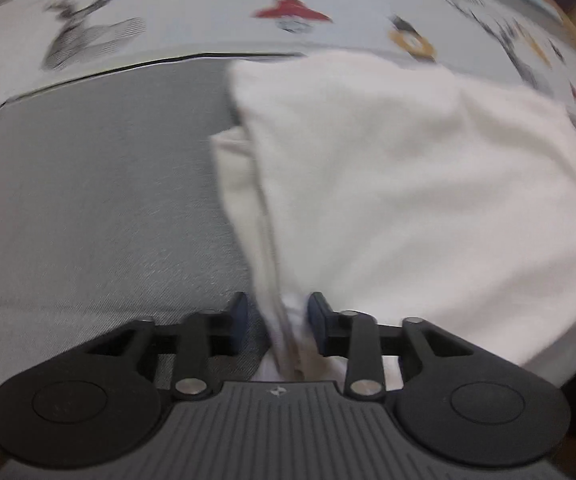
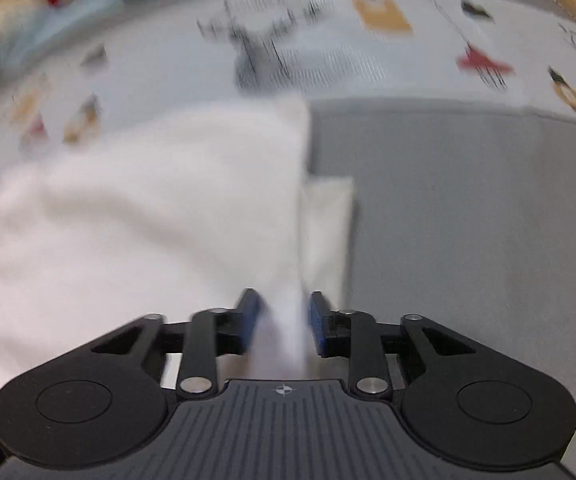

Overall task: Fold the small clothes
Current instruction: 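Pinch the folded shirt edges with both grippers and straighten them, then open both grippers and raise them away from the folded shirt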

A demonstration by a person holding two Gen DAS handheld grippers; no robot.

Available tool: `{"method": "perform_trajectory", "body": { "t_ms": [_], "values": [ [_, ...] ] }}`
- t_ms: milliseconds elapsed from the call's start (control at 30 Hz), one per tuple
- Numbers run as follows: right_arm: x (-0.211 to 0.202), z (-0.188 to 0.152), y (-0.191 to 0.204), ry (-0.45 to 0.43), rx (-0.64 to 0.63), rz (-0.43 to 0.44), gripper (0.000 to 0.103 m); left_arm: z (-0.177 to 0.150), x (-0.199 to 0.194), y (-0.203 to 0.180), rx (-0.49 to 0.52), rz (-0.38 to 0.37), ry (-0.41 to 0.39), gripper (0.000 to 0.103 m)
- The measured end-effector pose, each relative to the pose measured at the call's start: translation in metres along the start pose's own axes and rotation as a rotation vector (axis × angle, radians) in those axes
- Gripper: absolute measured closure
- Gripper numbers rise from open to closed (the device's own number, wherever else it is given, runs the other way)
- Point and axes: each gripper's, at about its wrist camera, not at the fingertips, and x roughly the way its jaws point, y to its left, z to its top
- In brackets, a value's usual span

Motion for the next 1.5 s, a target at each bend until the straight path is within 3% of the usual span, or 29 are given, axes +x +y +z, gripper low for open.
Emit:
{"method": "perform_trajectory", "body": {
  "t_ms": [67, 167, 267, 333, 433, 467, 500, 533, 567, 600, 733, 800, 900, 1033, 1167, 1300, 1500],
  "values": [
    [-0.013, -0.003, -0.009, -0.025, 0.046, 0.015, 0.065, -0.004, -0.008, 0.012, -0.076, -0.032, -0.001, 0.066],
    [-0.022, -0.013, -0.014, -0.021, 0.048, 0.029, 0.065, -0.011, -0.021, 0.017, -0.112, -0.091, -0.018, 0.067],
    [-0.024, -0.022, -0.014, 0.034, 0.011, 0.038, 0.063, -0.02, -0.025, 0.012, -0.095, -0.137, 0.024, 0.067],
    [-0.024, -0.029, -0.013, 0.078, -0.006, 0.037, 0.063, -0.026, -0.02, 0.005, -0.049, -0.119, 0.081, 0.068],
    [-0.025, -0.035, -0.012, 0.128, -0.029, 0.024, 0.063, -0.033, -0.017, -0.005, 0.01, -0.074, 0.124, 0.084],
    [-0.025, -0.037, -0.012, 0.137, -0.033, 0.02, 0.063, -0.034, -0.018, -0.006, 0.014, -0.08, 0.126, 0.097],
    [-0.026, -0.039, -0.012, 0.148, -0.039, 0.017, 0.064, -0.035, -0.021, -0.007, 0.02, -0.091, 0.122, 0.097],
    [-0.028, -0.041, -0.013, 0.156, -0.045, 0.018, 0.065, -0.035, -0.027, -0.009, 0.038, -0.088, 0.106, 0.098],
    [-0.03, -0.042, -0.012, 0.158, -0.055, 0.019, 0.075, -0.036, -0.032, -0.01, 0.047, -0.09, 0.093, 0.098],
    [-0.033, -0.043, -0.011, 0.144, -0.076, 0.016, 0.098, -0.036, -0.037, -0.009, 0.046, -0.098, 0.079, 0.099],
    [-0.062, -0.038, -0.013, -0.002, -0.061, 0.08, 0.1, -0.036, -0.057, 0.002, -0.011, -0.151, 0.017, 0.099],
    [-0.064, -0.04, -0.019, 0.007, -0.025, 0.086, 0.1, -0.04, -0.05, 0.003, -0.002, -0.116, 0.065, 0.099],
    [-0.046, -0.049, -0.018, 0.126, -0.068, 0.004, 0.1, -0.045, -0.035, -0.009, 0.094, -0.062, 0.15, 0.099],
    [-0.037, -0.056, -0.011, 0.188, -0.114, -0.078, 0.1, -0.044, -0.035, -0.014, 0.102, -0.01, 0.152, 0.098],
    [-0.052, -0.052, -0.009, 0.091, -0.11, -0.089, 0.1, -0.034, -0.05, -0.018, 0.076, -0.042, 0.058, 0.097],
    [-0.071, -0.045, -0.008, -0.043, -0.1, -0.02, 0.1, -0.028, -0.059, -0.025, 0.062, -0.084, -0.007, 0.097],
    [-0.058, -0.039, 0.002, -0.021, -0.143, 0.006, 0.099, -0.028, -0.053, -0.03, 0.093, -0.041, 0.014, 0.097]
  ]
}}
